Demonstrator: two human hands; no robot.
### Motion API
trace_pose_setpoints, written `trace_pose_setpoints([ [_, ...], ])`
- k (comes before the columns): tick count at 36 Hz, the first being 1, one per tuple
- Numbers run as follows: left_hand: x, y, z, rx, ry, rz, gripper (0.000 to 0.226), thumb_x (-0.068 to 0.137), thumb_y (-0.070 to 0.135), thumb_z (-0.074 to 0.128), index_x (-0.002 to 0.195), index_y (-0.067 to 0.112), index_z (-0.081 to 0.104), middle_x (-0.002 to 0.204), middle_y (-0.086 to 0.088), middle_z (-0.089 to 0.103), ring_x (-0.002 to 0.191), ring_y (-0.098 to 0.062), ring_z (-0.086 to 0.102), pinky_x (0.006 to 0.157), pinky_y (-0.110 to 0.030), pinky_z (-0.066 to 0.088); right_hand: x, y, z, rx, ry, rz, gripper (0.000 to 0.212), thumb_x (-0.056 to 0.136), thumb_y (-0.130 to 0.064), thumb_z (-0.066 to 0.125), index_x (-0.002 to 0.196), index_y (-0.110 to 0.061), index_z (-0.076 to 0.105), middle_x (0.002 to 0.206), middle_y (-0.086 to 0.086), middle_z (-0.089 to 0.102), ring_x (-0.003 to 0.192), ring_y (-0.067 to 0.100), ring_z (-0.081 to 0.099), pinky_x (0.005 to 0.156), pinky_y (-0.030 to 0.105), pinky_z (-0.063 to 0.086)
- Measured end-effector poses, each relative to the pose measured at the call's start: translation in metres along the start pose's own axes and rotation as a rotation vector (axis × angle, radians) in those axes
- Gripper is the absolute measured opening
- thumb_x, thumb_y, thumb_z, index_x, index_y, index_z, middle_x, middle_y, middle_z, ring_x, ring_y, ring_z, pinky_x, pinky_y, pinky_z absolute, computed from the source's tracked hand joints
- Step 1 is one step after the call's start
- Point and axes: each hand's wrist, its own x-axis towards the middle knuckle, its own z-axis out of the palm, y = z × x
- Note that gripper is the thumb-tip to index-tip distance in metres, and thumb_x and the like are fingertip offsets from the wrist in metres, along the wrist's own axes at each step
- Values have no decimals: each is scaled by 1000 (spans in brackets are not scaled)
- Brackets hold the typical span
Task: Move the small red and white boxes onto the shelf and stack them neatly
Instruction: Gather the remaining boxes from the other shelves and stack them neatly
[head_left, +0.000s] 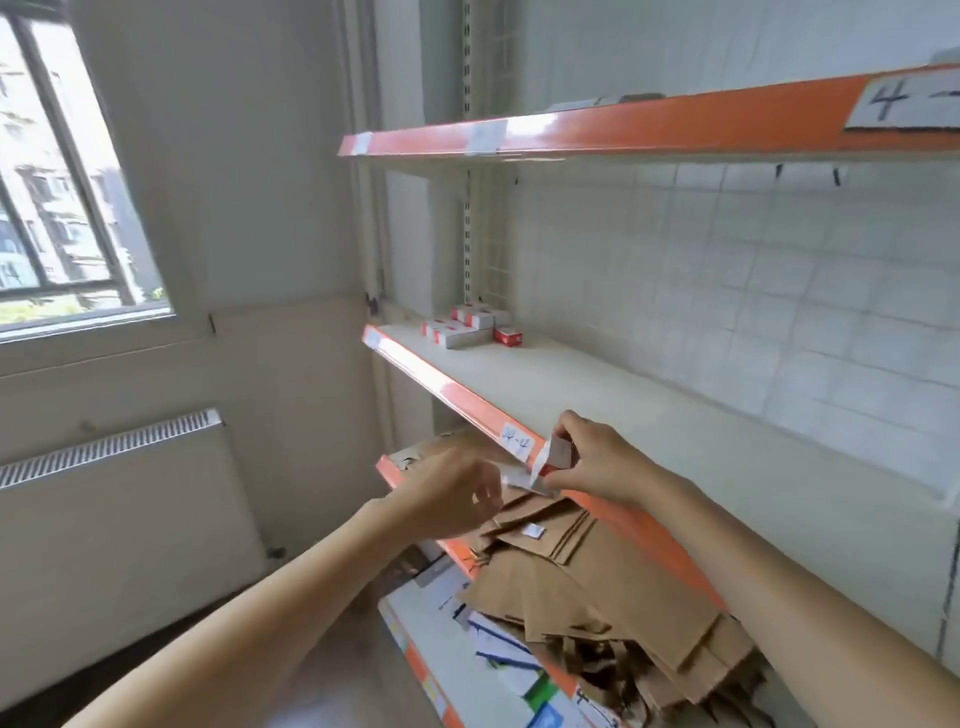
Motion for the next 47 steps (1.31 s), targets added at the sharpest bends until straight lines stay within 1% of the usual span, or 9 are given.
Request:
trace_pose_setpoints([
  [4,-21,-54,-8,-8,-16,-60,16,90,24,54,95,18,69,96,4,67,80,-9,56,62,-16,40,39,-38,50,0,-107,-89,44,76,-33,73,100,-18,39,99,1,51,87,19,50,66,27,39],
  [7,-26,-84,-11,-6,-2,-106,15,90,24,54,94,20,67,96,6,66,78,-8,53,67,-21,45,66,-54,71,-22,-173,-152,44,76,-36,73,98,-17,40,98,0,50,86,17,51,63,22,39],
  [15,3,-122,13,-64,-38,-136,16,90,23,53,96,19,67,96,5,67,76,-8,53,70,-26,50,128,-45,72,-18,-101,-155,47,76,-37,74,101,-20,38,96,-4,47,85,14,48,61,18,38],
  [22,76,-153,1,-33,-16,-109,15,89,23,54,96,21,67,97,6,67,86,-12,61,76,-27,52,196,-9,41,50,66,-72,46,74,-32,76,97,-17,39,93,-3,49,82,14,47,57,17,32],
  [28,151,-165,-15,-42,29,-24,14,90,19,55,94,15,68,93,1,68,82,-13,61,75,-27,51,251,37,27,238,311,28,41,80,-28,71,97,-12,37,102,4,48,90,21,48,68,27,32],
  [35,202,-171,12,-145,16,23,17,90,19,56,101,12,68,93,1,68,82,-14,62,78,-32,52,267,110,41,-82,247,296,50,82,-50,61,113,-12,48,120,7,45,115,27,35,91,32,33],
  [39,237,-176,25,-204,6,53,21,89,18,60,108,12,65,100,-3,67,86,-12,62,79,-23,50,259,123,34,97,209,221,53,76,-42,70,119,-19,49,111,-1,41,111,15,36,89,25,32],
  [42,267,-178,37,-271,-15,57,38,83,22,69,119,16,57,115,-2,57,96,-14,58,84,-29,51,253,128,25,323,207,230,54,70,-34,68,118,-17,53,107,-2,48,98,10,48,83,19,36],
  [47,305,-180,59,-367,-126,121,60,75,21,77,128,17,49,119,-1,48,105,-15,52,88,-29,48,255,135,28,423,239,263,43,79,3,57,120,-8,54,108,4,53,90,12,52,79,19,43],
])
